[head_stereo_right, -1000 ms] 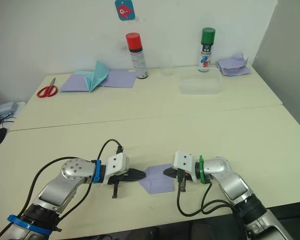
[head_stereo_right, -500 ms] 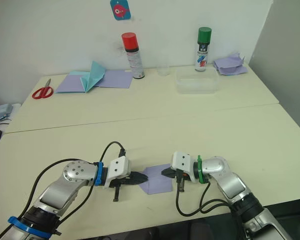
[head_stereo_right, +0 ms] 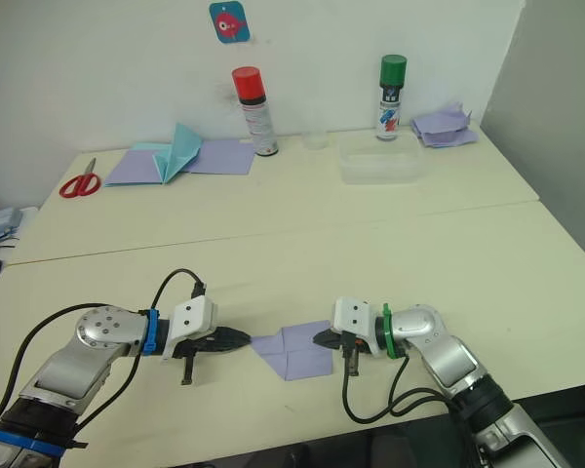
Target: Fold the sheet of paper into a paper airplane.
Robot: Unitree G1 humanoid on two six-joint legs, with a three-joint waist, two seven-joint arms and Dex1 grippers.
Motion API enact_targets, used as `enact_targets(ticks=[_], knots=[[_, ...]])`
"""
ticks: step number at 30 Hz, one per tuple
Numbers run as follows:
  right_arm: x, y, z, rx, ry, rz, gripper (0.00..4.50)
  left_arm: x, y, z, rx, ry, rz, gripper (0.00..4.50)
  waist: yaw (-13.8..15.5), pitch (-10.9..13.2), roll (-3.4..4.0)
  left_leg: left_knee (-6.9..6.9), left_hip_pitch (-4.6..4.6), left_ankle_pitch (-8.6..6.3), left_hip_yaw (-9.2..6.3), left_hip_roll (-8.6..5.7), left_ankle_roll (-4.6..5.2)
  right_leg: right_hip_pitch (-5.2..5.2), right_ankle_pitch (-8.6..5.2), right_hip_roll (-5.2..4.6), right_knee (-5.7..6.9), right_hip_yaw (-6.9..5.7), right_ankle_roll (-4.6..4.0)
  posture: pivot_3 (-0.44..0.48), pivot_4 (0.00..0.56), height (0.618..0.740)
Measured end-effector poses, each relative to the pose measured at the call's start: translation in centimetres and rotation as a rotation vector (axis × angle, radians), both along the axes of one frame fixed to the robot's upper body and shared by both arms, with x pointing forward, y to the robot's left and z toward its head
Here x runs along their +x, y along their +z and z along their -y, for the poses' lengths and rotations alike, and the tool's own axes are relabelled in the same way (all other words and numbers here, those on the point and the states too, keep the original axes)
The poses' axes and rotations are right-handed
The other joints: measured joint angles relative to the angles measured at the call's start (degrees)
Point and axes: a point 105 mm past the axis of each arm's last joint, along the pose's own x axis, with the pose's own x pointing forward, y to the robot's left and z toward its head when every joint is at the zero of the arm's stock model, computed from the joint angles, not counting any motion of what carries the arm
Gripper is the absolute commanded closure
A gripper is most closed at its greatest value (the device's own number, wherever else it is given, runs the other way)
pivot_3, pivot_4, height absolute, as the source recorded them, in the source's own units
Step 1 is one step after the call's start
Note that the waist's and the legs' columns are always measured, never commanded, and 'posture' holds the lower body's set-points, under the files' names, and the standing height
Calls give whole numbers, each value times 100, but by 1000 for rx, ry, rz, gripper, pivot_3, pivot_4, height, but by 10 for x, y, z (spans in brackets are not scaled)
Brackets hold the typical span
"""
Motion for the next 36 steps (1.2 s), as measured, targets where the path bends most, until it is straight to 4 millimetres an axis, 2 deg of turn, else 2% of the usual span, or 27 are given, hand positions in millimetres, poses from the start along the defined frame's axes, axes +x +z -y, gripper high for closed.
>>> enact_targets(ticks=[4, 7, 11, 17, 23, 26, 31, 35, 36], knots=[[0, 1, 0, 2, 7, 7, 4473, 1, 8, 0, -47, 43, -30, 4500, 1, 10, -17, 0, -3, 1, -1, -2, -1, -2, 0, 0, -2, -1, -1, 0, 150, 740], [0, 1, 0, 3, 11, 9, 4473, -3, 21, 14, -75, -3, -9, 4500, 2, 15, -24, 0, -4, 8, 3, -4, -14, -1, 1, -2, -6, 3, -1, 0, 150, 740], [0, 2, 0, 3, 13, 10, 4473, -7, 27, 30, -96, -53, 4, 4500, 2, 15, -24, -1, -4, 10, 2, -2, -18, -1, 1, -2, -6, 1, -1, 0, 150, 740], [0, 2, 0, 2, 17, 11, 4473, -9, 0, 39, -40, -68, -21, 4500, 3, 16, -26, -1, -4, 10, 3, -2, -19, -2, 1, -1, -7, 1, -2, 0, 150, 740], [1, 5, 2, 4, -10, -19, 4473, -6, -3, 43, -26, -109, 32, 4500, 31, 16, -25, 0, -4, 9, 3, -5, -16, 2, 1, -3, -7, 2, -1, 0, 150, 740], [0, 14, 9, 35, -73, -108, 3847, -6, -6, 45, -28, -121, 39, 4500, 54, 18, -23, 2, -8, 9, -1, -9, -16, 1, 1, -4, -7, 1, -2, 0, 150, 740], [-1, 43, 37, 69, -185, -242, 2195, -7, -7, 46, -26, -134, 51, 4500, 61, 18, -20, 2, -16, 6, -3, -10, -11, 0, 1, -9, -13, -2, -2, 0, 150, 740], [-11, 44, 50, 59, -292, -458, 832, -8, -9, 44, -26, -133, 50, 4500, 58, 17, -20, 0, -16, 1, -3, -5, -1, 0, 1, -11, -15, -3, -2, 0, 150, 740], [-14, 42, 49, 61, -324, -548, 832, -8, -10, 44, -26, -132, 50, 4500, 58, 17, -20, 1, -16, 1, -3, -4, -1, 0, 1, -11, -15, -3, -2, 0, 150, 740]])
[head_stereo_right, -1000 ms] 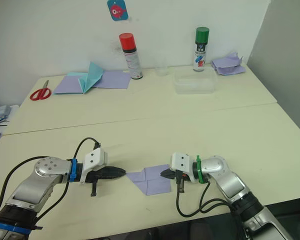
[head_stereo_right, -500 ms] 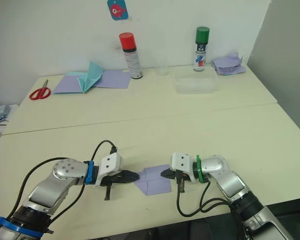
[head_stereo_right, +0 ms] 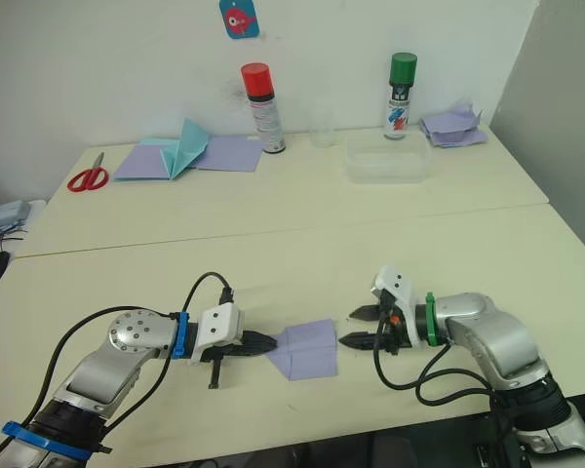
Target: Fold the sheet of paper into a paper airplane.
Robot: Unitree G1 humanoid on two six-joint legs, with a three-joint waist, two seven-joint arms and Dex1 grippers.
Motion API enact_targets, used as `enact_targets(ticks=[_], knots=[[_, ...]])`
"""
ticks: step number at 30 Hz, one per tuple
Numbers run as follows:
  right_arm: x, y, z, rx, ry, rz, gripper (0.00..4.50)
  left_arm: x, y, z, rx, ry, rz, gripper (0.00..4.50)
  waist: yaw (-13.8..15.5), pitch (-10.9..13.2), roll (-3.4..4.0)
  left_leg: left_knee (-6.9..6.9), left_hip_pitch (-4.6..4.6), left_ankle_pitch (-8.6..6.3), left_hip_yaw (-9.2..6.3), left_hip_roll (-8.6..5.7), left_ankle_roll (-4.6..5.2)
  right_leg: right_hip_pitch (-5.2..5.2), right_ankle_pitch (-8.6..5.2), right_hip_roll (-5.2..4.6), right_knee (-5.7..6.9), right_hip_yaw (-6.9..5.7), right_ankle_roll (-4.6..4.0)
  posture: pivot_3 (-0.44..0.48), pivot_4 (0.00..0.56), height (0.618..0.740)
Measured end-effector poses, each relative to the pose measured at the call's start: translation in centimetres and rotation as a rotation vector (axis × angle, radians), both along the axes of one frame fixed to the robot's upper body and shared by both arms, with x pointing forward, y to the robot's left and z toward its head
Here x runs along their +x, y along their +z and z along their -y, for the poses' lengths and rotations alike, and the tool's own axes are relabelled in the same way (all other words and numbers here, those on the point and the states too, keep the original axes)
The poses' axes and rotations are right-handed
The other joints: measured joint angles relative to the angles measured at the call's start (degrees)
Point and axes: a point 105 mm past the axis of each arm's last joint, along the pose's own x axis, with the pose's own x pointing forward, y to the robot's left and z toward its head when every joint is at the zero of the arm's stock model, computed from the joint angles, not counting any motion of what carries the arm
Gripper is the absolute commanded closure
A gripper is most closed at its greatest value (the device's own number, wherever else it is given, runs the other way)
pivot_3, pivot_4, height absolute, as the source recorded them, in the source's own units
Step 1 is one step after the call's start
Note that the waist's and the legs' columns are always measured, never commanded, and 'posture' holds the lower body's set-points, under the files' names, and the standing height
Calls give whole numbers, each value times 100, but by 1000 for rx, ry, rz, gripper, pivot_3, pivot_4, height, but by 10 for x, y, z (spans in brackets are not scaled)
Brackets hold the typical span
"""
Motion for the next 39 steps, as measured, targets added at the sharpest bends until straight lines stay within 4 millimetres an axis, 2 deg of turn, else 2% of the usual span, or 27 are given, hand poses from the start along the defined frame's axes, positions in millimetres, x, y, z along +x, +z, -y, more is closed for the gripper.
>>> enact_targets(ticks=[1, 6, 10, 22, 30, 33, 38, 39], knots=[[0, 0, -3, 21, -43, -95, 832, 0, 0, -1, 0, 3, 1, 4500, 0, 0, 0, 0, 0, 0, 1, 0, 0, -1, 0, 0, 1, 1, 0, 0, 150, 740], [4, 7, -18, 60, -118, -277, 832, 0, -1, 2, -6, 8, 4, 4500, 16, -6, 9, 1, 0, 0, -4, -6, 1, 0, 0, -1, 2, -2, -1, 0, 150, 740], [5, -5, -19, 53, -170, -390, 832, 0, -2, 3, -10, 6, 3, 4500, 27, -9, 14, 1, -1, 7, 2, -12, -11, -2, 1, -7, 1, 2, -2, 0, 150, 740], [11, -11, -25, 89, -235, -505, 832, -1, -4, 1, -13, 29, 4, 4500, -3, -26, 26, 0, 5, 0, 1, -8, 2, 3, 1, -6, 4, 0, -1, 0, 150, 740], [16, -10, -37, 129, -270, -558, 832, -1, -4, 1, -13, 35, 4, 4500, -20, -32, 35, 0, 9, 0, 4, -6, 3, 3, 1, -1, 9, 2, -1, 0, 150, 740], [15, -11, -39, 132, -271, -570, 1423, -1, -4, 1, -13, 34, 5, 4500, -21, -31, 37, -1, 8, 0, 2, -6, 3, 3, 1, -1, 9, 2, -1, 0, 150, 740], [14, -10, -43, 135, -266, -574, 3119, 0, -3, 1, -14, 32, 7, 4500, -19, -31, 38, -1, 8, 0, 2, -8, 4, 2, 1, 0, 9, 2, -1, 0, 150, 740], [13, -9, -43, 138, -264, -575, 3567, 0, -3, 1, -14, 31, 7, 4500, -19, -31, 38, -1, 7, 0, 2, -8, 4, 2, 1, 0, 9, 2, -1, 0, 150, 740]])
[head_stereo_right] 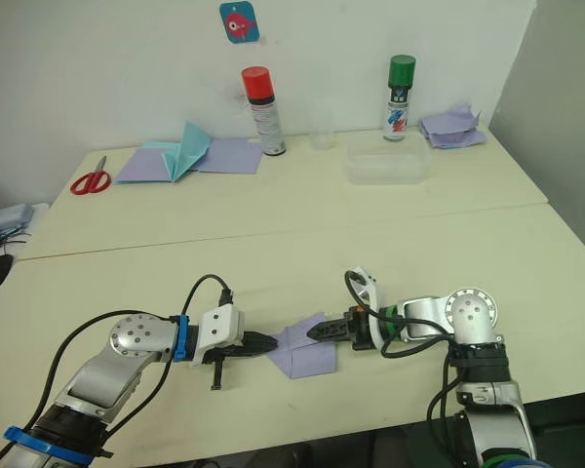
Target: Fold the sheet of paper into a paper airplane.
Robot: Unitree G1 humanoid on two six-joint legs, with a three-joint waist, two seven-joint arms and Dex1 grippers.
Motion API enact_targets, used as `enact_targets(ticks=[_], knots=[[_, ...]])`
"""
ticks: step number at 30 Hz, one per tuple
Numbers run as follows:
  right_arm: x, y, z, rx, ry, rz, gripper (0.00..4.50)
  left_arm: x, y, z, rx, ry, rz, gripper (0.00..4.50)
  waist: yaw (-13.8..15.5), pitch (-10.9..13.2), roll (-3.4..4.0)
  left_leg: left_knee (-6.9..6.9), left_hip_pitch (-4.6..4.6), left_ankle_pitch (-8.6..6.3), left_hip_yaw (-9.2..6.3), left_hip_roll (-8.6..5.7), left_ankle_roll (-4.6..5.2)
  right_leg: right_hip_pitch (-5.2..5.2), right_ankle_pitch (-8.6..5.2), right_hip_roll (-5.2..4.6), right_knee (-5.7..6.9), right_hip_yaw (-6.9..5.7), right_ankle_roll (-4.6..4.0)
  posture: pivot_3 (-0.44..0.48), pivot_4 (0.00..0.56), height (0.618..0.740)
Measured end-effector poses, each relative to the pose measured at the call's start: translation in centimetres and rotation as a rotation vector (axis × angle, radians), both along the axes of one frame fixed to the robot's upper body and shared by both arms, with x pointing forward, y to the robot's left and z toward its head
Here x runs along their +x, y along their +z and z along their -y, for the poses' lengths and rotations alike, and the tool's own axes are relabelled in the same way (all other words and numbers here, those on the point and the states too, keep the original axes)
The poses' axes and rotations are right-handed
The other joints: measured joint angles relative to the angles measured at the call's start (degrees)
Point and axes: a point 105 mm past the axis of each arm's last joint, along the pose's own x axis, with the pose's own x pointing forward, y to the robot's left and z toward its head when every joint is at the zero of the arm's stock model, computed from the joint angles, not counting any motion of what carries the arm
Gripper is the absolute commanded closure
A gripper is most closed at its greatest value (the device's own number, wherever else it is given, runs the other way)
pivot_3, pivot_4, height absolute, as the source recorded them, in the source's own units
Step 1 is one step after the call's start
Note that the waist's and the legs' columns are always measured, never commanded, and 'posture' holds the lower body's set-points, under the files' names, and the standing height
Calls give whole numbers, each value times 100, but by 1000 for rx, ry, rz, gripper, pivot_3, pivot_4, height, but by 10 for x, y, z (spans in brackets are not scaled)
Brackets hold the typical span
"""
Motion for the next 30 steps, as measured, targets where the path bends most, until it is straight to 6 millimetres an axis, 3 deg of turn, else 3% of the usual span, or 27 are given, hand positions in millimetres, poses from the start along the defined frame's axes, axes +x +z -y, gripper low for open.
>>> enact_targets(ticks=[3, 14, 18, 20, 24, 26, 28, 30], knots=[[0, 0, 0, -5, -2, 0, 4458, 0, 0, 0, 0, -1, -1, 4500, 0, 0, 0, 0, 0, 0, 0, 0, 0, 0, 0, 1, 0, 0, 0, 0, 150, 740], [-3, -3, 2, -4, -14, -2, 4458, -2, 4, -1, -21, 12, -10, 4500, -13, 3, 2, -1, -5, -1, 0, 1, 1, -5, 0, 1, -1, 0, 0, 0, 150, 740], [1, 12, 1, 17, -14, 118, 4458, -8, 15, -21, 1, 26, -31, 4500, -61, 29, -6, 0, -41, 1, -5, 5, -2, -44, 0, 5, 3, -3, 0, 0, 150, 740], [6, 22, 6, 1, -16, 240, 4458, -6, 28, -32, -10, 66, -33, 4500, -69, 45, -12, 1, -47, 1, -3, 2, -1, -48, 0, 5, 2, -4, 0, 0, 150, 740], [17, 55, 6, 30, 68, 655, 4458, 10, 96, -60, -102, 197, 29, 4500, -126, 99, -81, 1, -49, 1, -8, 13, -2, -50, -3, 8, -3, -26, 5, 0, 150, 740], [19, 63, 4, 33, 146, 851, 4458, 10, 119, -71, -106, 236, 61, 4500, -170, 105, -84, -1, -43, 9, 4, 8, -17, -51, -19, 9, -5, -29, 31, 0, 150, 740], [20, 71, 0, 26, 277, 1168, 4458, 5, 131, -77, -104, 246, 49, 4500, -194, 111, -86, -3, -40, 11, 27, 6, -23, -59, -18, 5, -6, -25, 31, 0, 150, 740], [17, 69, -5, 18, 441, 1476, 4458, -4, 129, -76, -87, 233, 7, 4500, -228, 116, -94, -2, -36, 11, 39, 6, -24, -64, -4, 3, -6, -21, 7, 0, 150, 740]])
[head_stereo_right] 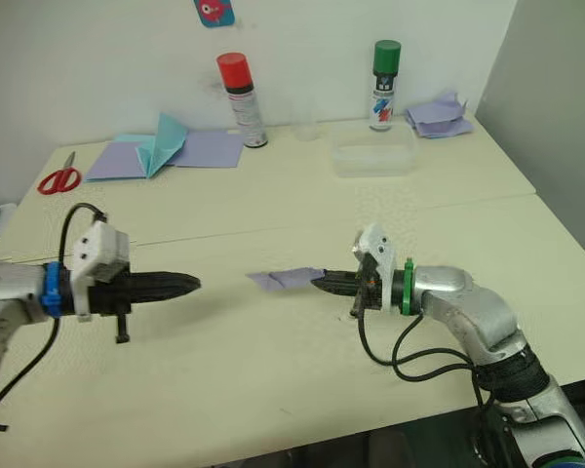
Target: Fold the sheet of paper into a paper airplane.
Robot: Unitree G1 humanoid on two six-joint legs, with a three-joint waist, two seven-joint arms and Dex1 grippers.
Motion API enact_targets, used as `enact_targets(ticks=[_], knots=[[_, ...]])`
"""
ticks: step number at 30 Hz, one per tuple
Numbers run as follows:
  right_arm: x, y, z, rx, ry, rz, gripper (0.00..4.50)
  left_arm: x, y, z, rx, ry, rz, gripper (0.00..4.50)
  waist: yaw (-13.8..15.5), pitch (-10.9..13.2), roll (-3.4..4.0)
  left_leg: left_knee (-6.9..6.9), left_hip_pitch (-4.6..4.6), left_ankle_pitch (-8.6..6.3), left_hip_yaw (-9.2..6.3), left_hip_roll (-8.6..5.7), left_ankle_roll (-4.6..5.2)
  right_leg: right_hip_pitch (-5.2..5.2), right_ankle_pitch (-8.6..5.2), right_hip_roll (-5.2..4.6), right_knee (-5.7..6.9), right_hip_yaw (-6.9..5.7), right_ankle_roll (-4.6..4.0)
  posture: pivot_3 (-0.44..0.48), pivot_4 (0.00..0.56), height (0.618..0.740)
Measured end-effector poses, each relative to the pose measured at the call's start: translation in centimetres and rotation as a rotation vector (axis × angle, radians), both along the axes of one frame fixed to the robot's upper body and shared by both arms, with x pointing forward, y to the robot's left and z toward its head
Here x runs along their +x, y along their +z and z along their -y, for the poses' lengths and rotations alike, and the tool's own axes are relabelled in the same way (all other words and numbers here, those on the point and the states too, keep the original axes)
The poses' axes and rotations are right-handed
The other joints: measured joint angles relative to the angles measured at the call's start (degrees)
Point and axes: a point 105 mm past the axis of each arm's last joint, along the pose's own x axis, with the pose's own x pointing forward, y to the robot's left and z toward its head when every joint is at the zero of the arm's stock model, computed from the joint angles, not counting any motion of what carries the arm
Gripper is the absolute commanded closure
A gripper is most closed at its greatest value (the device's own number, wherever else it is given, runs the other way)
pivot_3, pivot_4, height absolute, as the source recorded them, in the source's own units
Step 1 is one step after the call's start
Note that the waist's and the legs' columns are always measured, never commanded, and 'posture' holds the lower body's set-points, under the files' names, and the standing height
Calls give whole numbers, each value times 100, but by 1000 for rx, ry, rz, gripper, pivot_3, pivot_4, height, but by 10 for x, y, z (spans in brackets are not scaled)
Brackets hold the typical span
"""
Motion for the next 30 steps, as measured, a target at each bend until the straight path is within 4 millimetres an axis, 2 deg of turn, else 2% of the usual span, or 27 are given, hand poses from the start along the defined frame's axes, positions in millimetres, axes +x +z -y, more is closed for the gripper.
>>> enact_targets(ticks=[3, 4, 7, 10, 14, 16, 18, 21, 27, 30], knots=[[-11, -16, -11, -62, 181, 270, 4458, -8, -4, 3, -4, -13, -49, 4500, -24, 12, -19, 0, -7, 1, 16, 9, -2, -24, 7, 0, 10, 4, -12, 0, 150, 740], [-14, -25, -17, -75, 255, 360, 4458, -11, -6, 4, -9, -12, -68, 4500, -33, 15, -27, 0, -4, 1, 20, 14, -3, -28, 28, -2, 12, 6, -47, 0, 150, 740], [-23, -46, -27, -112, 391, 505, 4458, -18, -5, 13, -17, -42, -86, 4500, -34, 20, -28, -1, -4, 0, 32, 16, -3, -31, 34, 3, 11, 9, -58, 0, 150, 740], [-23, -70, -30, -171, 462, 564, 4458, -26, -17, 30, -23, -83, -99, 4500, -32, 20, -28, -1, -1, 0, 48, 11, -4, -30, 38, 4, 13, 21, -64, 0, 150, 740], [-21, -82, -31, -189, 492, 599, 4458, -40, -55, 50, -9, -132, -170, 4500, -24, 16, -35, 0, 5, 0, 52, 15, -4, -29, 42, 6, 17, 24, -71, 0, 150, 740], [-22, -86, -29, -202, 501, 597, 4458, -43, -66, 53, 12, -145, -179, 4500, -9, 14, -38, 0, 7, 0, 51, 18, -4, -28, 43, 8, 22, 23, -72, 0, 150, 740], [-22, -89, -26, -212, 507, 589, 4096, -43, -70, 53, 29, -151, -161, 4500, 17, 14, -37, 0, 9, 0, 54, 18, -3, -27, 43, 8, 24, 25, -73, 0, 150, 740], [-21, -91, -18, -233, 506, 580, 3210, -42, -77, 56, 24, -161, -143, 4500, 56, 14, -37, 3, 10, 0, 58, 16, -3, -25, 43, 7, 23, 28, -73, 0, 150, 740], [-18, -83, -5, -231, 481, 595, 937, -22, -74, 47, 8, -127, -112, 4500, 81, 14, -37, 6, 10, 0, 57, 13, -3, -24, 43, 6, 25, 26, -73, 0, 150, 740], [-17, -77, 3, -232, 472, 620, 34, -18, -77, 43, 15, -127, -114, 4500, 79, 14, -37, 5, 9, 0, 60, 12, -3, -24, 43, 4, 22, 28, -73, 0, 150, 740]])
